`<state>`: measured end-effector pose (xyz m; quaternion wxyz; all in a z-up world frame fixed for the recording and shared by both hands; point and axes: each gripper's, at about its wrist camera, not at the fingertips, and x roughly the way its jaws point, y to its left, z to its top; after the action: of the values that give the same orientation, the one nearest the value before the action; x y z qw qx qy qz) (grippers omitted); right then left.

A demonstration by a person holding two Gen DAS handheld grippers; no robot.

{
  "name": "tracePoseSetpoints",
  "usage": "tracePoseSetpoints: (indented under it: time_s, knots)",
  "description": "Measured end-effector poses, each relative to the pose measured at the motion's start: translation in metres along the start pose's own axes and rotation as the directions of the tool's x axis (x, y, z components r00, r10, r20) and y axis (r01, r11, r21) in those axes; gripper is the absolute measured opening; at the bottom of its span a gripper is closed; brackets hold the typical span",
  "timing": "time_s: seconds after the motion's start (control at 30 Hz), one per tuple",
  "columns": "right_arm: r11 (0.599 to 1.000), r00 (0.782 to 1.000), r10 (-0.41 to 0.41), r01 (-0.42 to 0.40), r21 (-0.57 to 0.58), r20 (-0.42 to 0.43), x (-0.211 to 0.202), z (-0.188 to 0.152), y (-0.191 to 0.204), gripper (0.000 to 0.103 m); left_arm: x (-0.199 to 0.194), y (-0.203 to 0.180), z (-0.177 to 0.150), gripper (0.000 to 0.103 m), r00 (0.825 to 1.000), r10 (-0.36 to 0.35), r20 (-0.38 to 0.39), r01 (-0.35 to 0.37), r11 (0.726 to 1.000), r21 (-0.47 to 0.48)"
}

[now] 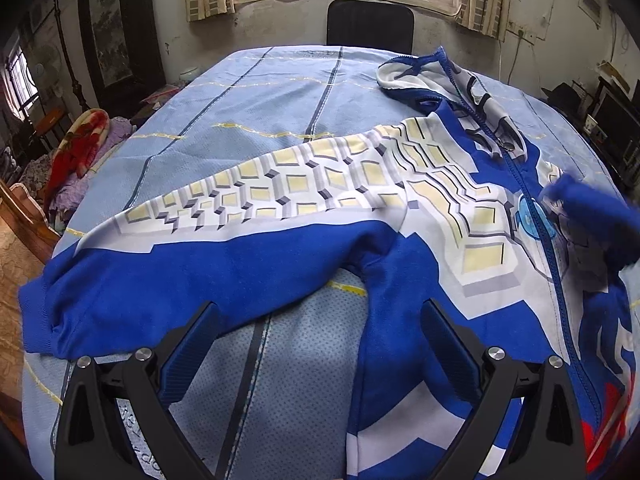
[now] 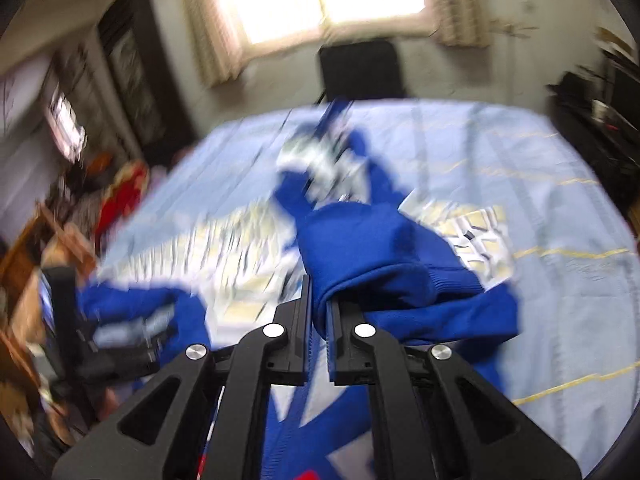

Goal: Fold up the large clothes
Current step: 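Lay the held sleeve across the jacket front and open the right gripper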

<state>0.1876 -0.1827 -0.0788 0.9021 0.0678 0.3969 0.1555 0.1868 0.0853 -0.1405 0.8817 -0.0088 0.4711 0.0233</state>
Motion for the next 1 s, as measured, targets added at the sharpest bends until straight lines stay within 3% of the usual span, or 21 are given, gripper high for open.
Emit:
tracePoseSetpoints:
  time_s: [0.1, 0.17, 0.23, 0.3, 0.33, 0.4, 0.57, 0.7, 0.8, 1.0]
  knots:
    - [0.998, 0.987, -0.015, 0.005, -0.064, -0.160, 0.042, -0.023, 0.023, 0.009, 0.000, 0.002, 0.002, 0.100, 0.999, -0.039, -0.012, 0.039, 0.999, -0.011]
    - [0.994, 0.976, -0.050, 0.028, -0.102, -0.212, 0.055, -0.036, 0.028, 0.010, -0.002, 0.003, 0.002, 0.100, 0.999, -0.054, -0.003, 0.054, 0.998, -0.013]
    - [0.992, 0.979, -0.037, 0.012, -0.126, -0.201, 0.045, -0.038, 0.028, 0.020, -0.006, 0.003, 0.002, 0.100, 0.998, -0.068, 0.016, 0.068, 0.998, -0.010]
    - [0.993, 0.980, 0.024, -0.047, -0.111, -0.199, 0.023, -0.035, 0.020, 0.030, -0.010, 0.000, 0.001, 0.100, 0.997, -0.071, 0.036, 0.071, 0.997, 0.001]
    - [0.992, 0.982, 0.042, -0.063, -0.110, -0.186, 0.012, -0.034, 0.018, 0.039, -0.012, -0.003, 0.001, 0.100, 0.997, -0.067, 0.044, 0.067, 0.998, 0.011]
    - [0.990, 0.990, 0.053, -0.070, -0.122, -0.134, -0.017, -0.035, 0.011, 0.047, -0.018, -0.013, -0.002, 0.100, 0.994, -0.092, 0.058, 0.088, 0.995, 0.055]
    - [0.999, 1.000, 0.020, -0.020, -0.047, 0.004, -0.066, -0.036, -0.040, 0.048, -0.037, -0.066, -0.007, 0.100, 0.985, -0.169, 0.047, 0.157, 0.968, 0.195]
    - [0.997, 0.996, -0.029, 0.023, 0.069, 0.088, -0.074, -0.026, -0.087, 0.048, -0.049, -0.140, -0.005, 0.100, 0.988, -0.131, 0.081, 0.091, 0.921, 0.379]
    - [0.990, 0.993, 0.000, -0.016, 0.138, 0.115, -0.066, -0.023, -0.112, 0.046, -0.037, -0.183, -0.004, 0.100, 0.992, -0.115, 0.061, 0.075, 0.890, 0.450]
    - [0.977, 0.991, 0.087, -0.105, 0.183, 0.102, -0.036, -0.020, -0.131, 0.032, -0.007, -0.194, 0.009, 0.096, 0.996, -0.051, 0.071, 0.016, 0.903, 0.429]
